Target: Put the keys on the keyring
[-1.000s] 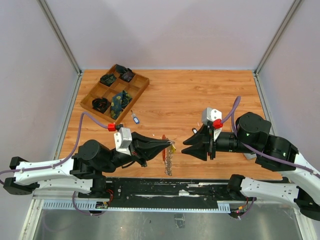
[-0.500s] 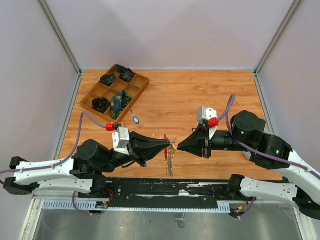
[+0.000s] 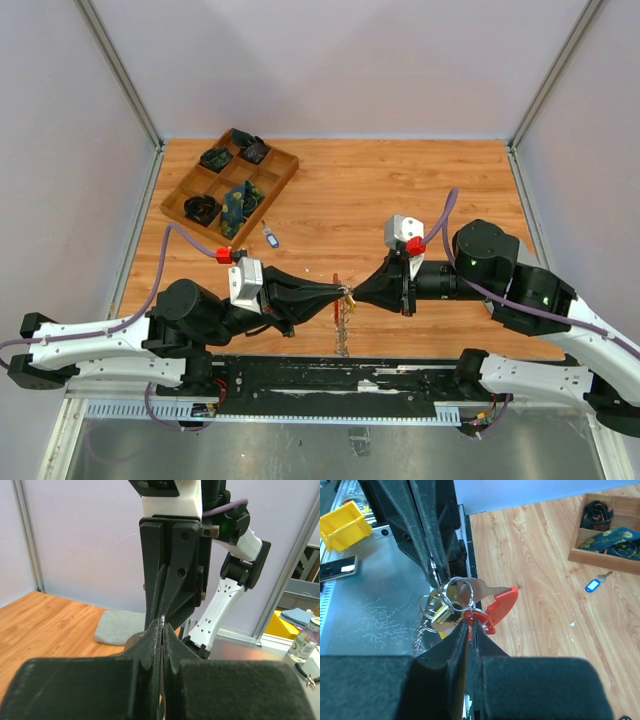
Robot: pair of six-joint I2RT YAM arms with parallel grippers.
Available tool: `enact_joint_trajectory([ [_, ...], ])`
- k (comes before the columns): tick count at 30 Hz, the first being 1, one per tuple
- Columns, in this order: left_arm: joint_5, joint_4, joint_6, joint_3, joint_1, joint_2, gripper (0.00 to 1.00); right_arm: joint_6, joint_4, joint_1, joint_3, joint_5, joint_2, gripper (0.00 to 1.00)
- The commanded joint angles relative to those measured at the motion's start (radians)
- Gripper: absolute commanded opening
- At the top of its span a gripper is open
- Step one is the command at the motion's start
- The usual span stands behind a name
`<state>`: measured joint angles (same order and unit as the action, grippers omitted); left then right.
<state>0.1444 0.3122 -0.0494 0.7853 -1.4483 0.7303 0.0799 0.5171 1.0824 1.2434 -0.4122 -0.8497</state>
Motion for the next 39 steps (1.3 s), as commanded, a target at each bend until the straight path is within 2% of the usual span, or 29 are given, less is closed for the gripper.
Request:
enact_joint_trajectory([
  [1,0.001,0.057,0.004,0.031,0.003,-0.008,0.00,0.036,-0.084,0.016,-0.022,-0.101,0.004,0.08],
  [8,0.001,0.059,-0.001,0.029,0.003,-0.005,0.01,0.079,-0.149,0.016,-0.045,-0.104,0.021,0.09],
  [18,-0.017,0.056,-0.003,0.032,0.003,0.004,0.00,0.077,-0.166,0.016,-0.048,0.018,0.058,0.10],
  [29,-0.031,0.053,-0.003,0.037,0.004,0.017,0.01,0.072,-0.207,0.016,-0.068,0.066,0.077,0.18],
  [36,-0.020,0.050,-0.003,0.035,0.003,0.006,0.00,0.037,-0.150,0.016,-0.060,0.083,0.099,0.19],
  [39,-0.014,0.053,-0.003,0.032,0.003,0.001,0.01,0.006,-0.118,0.016,-0.056,0.076,0.120,0.24],
])
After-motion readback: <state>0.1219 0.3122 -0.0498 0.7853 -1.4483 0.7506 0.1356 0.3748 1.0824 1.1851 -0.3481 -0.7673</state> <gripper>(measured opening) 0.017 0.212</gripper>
